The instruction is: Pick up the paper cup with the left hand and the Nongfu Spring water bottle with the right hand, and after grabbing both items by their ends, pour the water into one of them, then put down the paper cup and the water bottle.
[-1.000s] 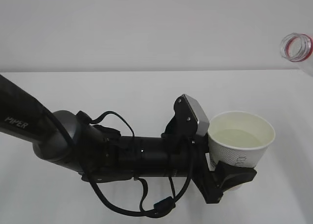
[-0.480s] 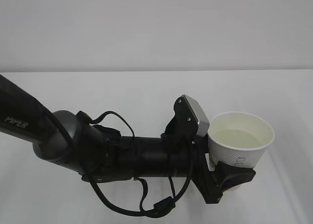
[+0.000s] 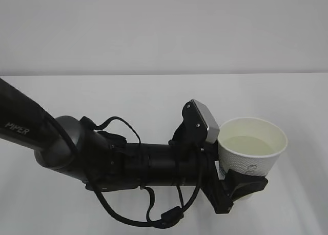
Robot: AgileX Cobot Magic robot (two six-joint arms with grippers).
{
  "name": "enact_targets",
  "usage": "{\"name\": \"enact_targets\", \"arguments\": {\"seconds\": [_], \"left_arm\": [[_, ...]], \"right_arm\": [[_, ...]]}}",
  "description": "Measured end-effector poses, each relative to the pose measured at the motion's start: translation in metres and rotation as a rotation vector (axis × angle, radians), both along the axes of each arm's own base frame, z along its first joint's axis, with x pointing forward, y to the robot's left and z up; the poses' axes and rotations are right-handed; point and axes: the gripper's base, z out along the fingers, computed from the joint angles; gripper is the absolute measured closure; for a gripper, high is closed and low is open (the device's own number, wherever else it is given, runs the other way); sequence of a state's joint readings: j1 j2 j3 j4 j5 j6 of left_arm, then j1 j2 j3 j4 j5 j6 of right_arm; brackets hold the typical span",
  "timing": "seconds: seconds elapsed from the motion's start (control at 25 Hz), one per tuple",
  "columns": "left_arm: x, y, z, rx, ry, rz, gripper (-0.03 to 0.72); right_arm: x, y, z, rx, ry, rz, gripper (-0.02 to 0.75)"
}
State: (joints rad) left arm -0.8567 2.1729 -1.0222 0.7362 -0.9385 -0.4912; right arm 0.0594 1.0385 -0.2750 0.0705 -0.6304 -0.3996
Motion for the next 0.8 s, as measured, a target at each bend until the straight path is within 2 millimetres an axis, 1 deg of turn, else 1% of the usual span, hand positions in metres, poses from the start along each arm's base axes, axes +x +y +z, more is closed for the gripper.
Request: {"name": "enact_targets", "arguments": {"seconds": [0.08,0.36,0.56,0.8], "left_arm": [[0.000,0.000,0.000,0.000,0.000,0.000,0.143],[0.000,0.000,0.000,0.000,0.000,0.000,0.143],[0.000,0.000,0.000,0.000,0.000,0.000,0.143],[0.000,0.000,0.000,0.000,0.000,0.000,0.143]], "right_arm": [[0.000,0.000,0.000,0.055,0.001,-0.003,0.287],[0.000,0.000,-0.001,0.168,0.010,-0.008,0.287],[0.000,0.000,-0.004,0.214,0.044,-0.012,0.287],[0.009,0.001,-0.020,0.265,0.130,-0.028,0.287]]}}
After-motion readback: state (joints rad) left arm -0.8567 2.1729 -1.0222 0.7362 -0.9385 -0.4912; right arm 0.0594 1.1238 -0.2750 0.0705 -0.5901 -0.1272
